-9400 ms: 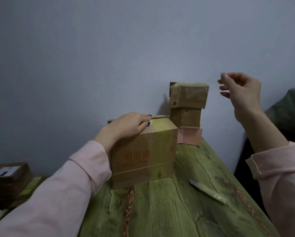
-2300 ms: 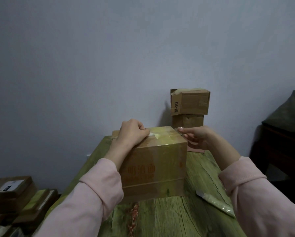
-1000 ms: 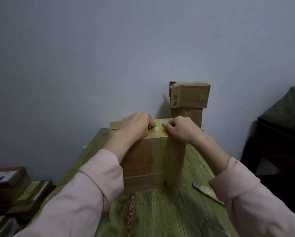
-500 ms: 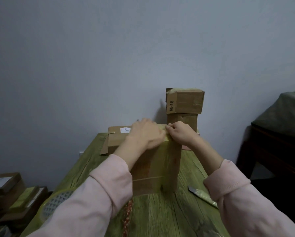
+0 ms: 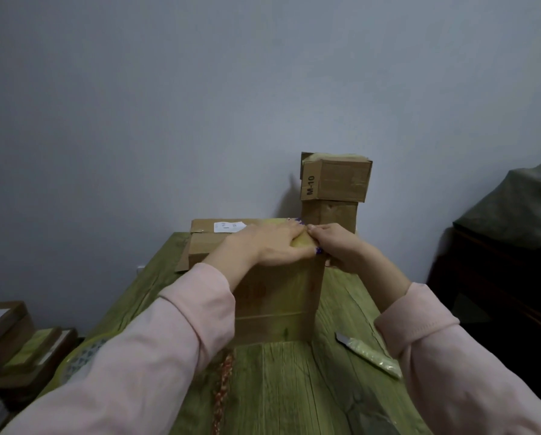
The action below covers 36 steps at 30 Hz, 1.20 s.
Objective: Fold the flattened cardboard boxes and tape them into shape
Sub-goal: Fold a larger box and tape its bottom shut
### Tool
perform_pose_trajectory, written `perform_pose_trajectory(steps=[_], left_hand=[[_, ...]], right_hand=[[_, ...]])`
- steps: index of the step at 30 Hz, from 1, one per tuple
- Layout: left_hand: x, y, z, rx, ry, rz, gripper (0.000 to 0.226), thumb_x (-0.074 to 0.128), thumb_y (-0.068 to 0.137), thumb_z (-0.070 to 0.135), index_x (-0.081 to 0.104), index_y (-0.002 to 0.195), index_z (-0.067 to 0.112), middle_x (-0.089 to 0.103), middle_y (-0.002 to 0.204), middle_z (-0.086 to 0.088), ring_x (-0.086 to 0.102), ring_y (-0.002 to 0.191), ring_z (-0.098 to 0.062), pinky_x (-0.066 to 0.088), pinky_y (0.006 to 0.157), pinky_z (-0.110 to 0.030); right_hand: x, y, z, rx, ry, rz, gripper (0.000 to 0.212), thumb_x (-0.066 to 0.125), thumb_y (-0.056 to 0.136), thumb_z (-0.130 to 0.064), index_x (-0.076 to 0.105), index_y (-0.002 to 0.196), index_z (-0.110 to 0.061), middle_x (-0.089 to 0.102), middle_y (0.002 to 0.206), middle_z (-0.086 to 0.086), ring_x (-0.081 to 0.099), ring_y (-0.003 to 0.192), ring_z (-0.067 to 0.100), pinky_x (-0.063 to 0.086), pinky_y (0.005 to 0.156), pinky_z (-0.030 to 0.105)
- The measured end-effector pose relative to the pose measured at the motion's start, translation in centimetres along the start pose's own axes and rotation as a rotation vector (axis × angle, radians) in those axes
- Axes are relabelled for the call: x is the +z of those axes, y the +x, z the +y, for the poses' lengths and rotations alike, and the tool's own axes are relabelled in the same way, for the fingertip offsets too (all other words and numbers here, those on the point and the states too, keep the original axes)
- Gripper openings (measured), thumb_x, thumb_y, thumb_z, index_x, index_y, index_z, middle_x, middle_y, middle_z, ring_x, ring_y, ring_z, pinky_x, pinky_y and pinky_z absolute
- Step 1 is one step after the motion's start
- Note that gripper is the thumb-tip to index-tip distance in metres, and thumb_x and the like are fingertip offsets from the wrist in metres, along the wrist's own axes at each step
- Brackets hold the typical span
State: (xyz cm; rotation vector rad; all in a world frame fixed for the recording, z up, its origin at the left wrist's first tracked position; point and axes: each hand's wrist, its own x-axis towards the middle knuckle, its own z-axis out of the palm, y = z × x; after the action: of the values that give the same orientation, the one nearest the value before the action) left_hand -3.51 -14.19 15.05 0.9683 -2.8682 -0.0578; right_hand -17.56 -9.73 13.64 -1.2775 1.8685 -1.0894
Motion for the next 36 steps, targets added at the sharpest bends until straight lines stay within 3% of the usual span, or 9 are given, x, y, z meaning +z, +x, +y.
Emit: perform_pose_trajectory(steps=[4,9,12,15,17,23,26,29,36], left_hand=[[0.0,-1.1,-1.1,-0.06,0.077,0.017,0.078,0.028,0.086,0.072,0.02,0.149,0.027,0.019,0.157,0.005,0.022,0.143,-0.017,0.018,0.116,-0.043],[0.4,-1.5,-0.3,-0.251,0.306,0.029,0.1,0.012,0.078,0.081,0.022,0.148,0.011,0.025,0.155,-0.005,0.03,0.139,-0.023,0.002,0.113,-0.061],[0.6,-1.4,-0.5,-0.221,0.334,0.039,0.099,0.012,0.08,0.08,0.025,0.146,0.008,0.028,0.154,-0.009,0.032,0.138,-0.023,0.003,0.114,-0.058],[0.7,-1.2,-1.0,-0.145,0.321,0.089,0.09,0.017,0.085,0.075,0.033,0.142,0.007,0.036,0.149,-0.011,0.037,0.134,-0.024,0.011,0.116,-0.047],[0.8,-1.1,-1.2,-0.117,0.308,0.112,0.085,0.022,0.087,0.071,0.035,0.141,0.008,0.041,0.146,-0.011,0.039,0.132,-0.023,0.015,0.115,-0.044],[0.9,-1.6,-0.6,-0.165,0.412,0.185,0.077,0.02,0.087,0.071,0.05,0.127,0.012,0.055,0.132,-0.009,0.052,0.119,-0.025,0.026,0.109,-0.042],[1.3,-2.4,0.4,-0.249,0.444,0.287,0.072,0.025,0.088,0.069,0.06,0.111,0.011,0.063,0.115,-0.009,0.058,0.107,-0.027,0.041,0.093,-0.037],[2.2,-2.6,1.3,-0.333,0.448,0.313,0.076,0.027,0.089,0.067,0.058,0.115,0.003,0.06,0.12,-0.015,0.055,0.113,-0.03,0.033,0.104,-0.042],[2.5,-2.2,1.8,-0.443,0.402,0.294,0.087,0.023,0.089,0.07,0.051,0.126,-0.004,0.052,0.131,-0.021,0.047,0.123,-0.033,0.017,0.111,-0.054]], right_hand=[[0.2,0.5,0.1,0.023,-0.036,0.037,0.048,0.038,0.101,-0.036,0.059,0.114,0.005,0.053,0.09,0.011,0.05,0.087,0.022,0.041,0.082,0.032],[0.0,0.7,0.0,0.039,-0.216,0.146,0.039,0.043,0.098,-0.042,0.051,0.083,-0.007,0.047,0.078,0.004,0.046,0.073,0.017,0.038,0.069,0.028],[0.2,-0.4,-0.7,-0.02,-0.396,0.203,0.044,0.042,0.099,-0.04,0.044,0.066,-0.011,0.047,0.068,0.002,0.046,0.062,0.016,0.032,0.051,0.024],[0.7,-1.3,-1.4,-0.295,-0.513,0.181,0.036,0.039,0.102,-0.032,0.063,0.11,-0.006,0.064,0.113,0.012,0.059,0.106,0.031,0.047,0.081,0.032],[1.0,-1.8,-1.5,-0.407,-0.555,0.099,0.044,0.035,0.102,-0.034,0.056,0.129,-0.006,0.054,0.136,0.011,0.049,0.125,0.031,0.038,0.098,0.034],[1.5,-1.0,-0.9,-0.374,-0.562,0.154,0.041,0.036,0.102,-0.03,0.062,0.122,-0.005,0.06,0.128,0.015,0.055,0.115,0.034,0.044,0.096,0.043],[1.8,-1.1,-0.2,-0.357,-0.539,0.265,0.041,0.035,0.102,-0.026,0.066,0.109,-0.002,0.066,0.109,0.018,0.057,0.099,0.038,0.047,0.073,0.038],[1.8,-1.5,0.3,-0.277,-0.429,0.33,0.046,0.036,0.101,-0.035,0.072,0.093,-0.009,0.065,0.086,0.013,0.052,0.081,0.026,0.025,0.05,0.022],[1.5,-1.3,0.9,-0.124,-0.381,0.22,0.066,0.027,0.095,-0.058,0.065,0.105,-0.005,0.061,0.115,0.019,0.054,0.107,0.034,0.039,0.081,0.033]])
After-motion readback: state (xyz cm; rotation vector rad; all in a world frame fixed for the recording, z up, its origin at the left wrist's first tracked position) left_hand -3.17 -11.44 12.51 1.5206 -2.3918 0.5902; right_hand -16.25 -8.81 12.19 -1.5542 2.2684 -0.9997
